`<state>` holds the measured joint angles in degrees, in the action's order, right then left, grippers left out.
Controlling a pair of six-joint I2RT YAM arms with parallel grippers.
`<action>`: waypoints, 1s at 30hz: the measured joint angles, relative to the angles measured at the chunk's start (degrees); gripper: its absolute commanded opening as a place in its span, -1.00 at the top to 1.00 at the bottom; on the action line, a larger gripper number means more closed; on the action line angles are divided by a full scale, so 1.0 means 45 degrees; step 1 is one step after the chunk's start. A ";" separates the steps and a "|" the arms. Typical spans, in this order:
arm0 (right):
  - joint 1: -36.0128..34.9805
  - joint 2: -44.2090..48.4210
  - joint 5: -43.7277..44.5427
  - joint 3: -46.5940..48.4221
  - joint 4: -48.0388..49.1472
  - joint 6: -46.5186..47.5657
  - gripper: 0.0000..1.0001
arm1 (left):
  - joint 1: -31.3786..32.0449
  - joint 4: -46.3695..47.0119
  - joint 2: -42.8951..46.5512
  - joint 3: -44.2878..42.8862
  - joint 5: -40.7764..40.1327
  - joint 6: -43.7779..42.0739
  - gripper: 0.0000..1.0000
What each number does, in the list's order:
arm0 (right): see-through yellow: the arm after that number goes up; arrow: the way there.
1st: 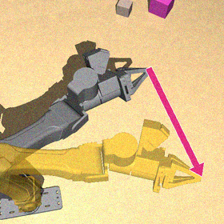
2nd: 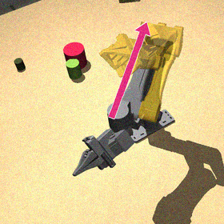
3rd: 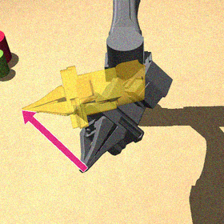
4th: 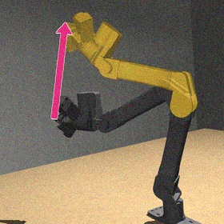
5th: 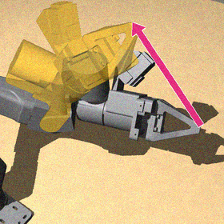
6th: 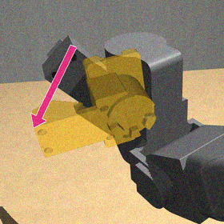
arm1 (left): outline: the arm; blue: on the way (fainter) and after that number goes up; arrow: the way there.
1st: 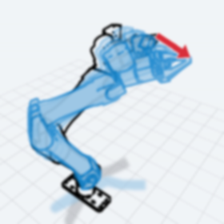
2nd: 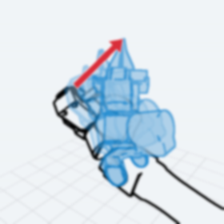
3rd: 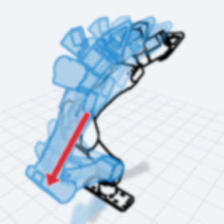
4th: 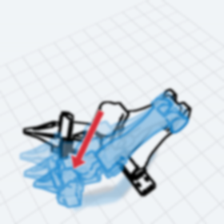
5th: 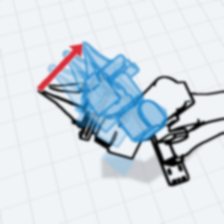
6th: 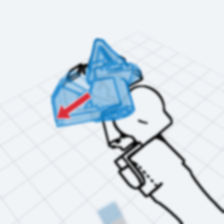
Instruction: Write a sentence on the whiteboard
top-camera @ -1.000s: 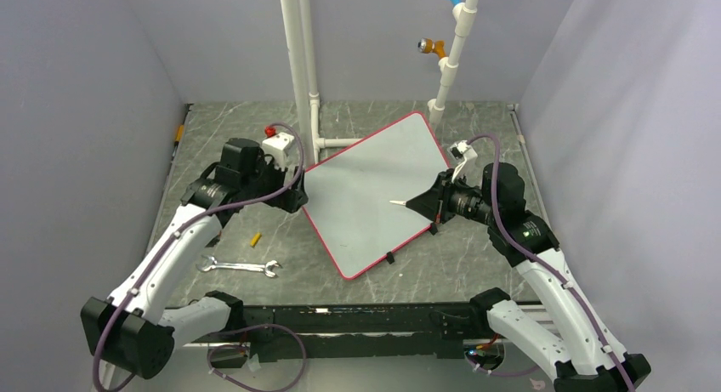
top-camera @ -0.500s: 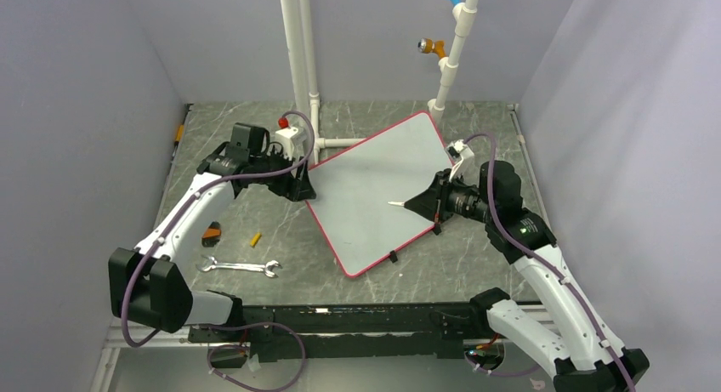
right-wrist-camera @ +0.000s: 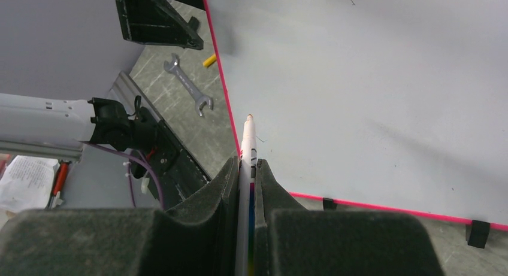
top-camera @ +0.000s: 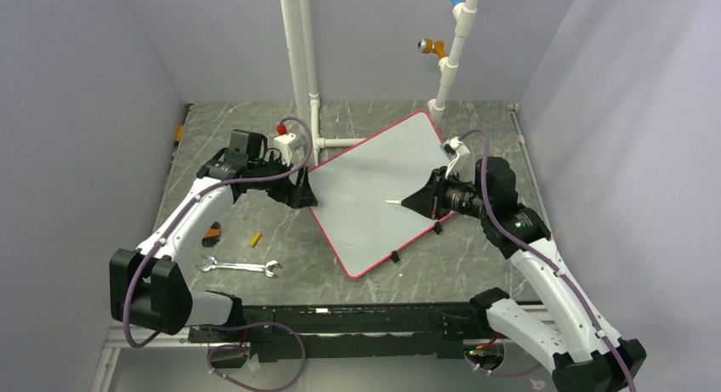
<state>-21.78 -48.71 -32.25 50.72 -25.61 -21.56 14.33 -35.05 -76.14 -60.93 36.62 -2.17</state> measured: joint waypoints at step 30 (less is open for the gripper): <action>-0.0005 0.0000 -0.0243 -0.0005 0.0097 0.0019 1.00 | -0.0525 0.0325 -0.0481 -0.0010 0.2307 0.0083 -0.06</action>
<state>-21.80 -48.71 -33.34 50.70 -25.17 -21.47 11.97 -33.58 -78.30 -60.97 47.00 -1.80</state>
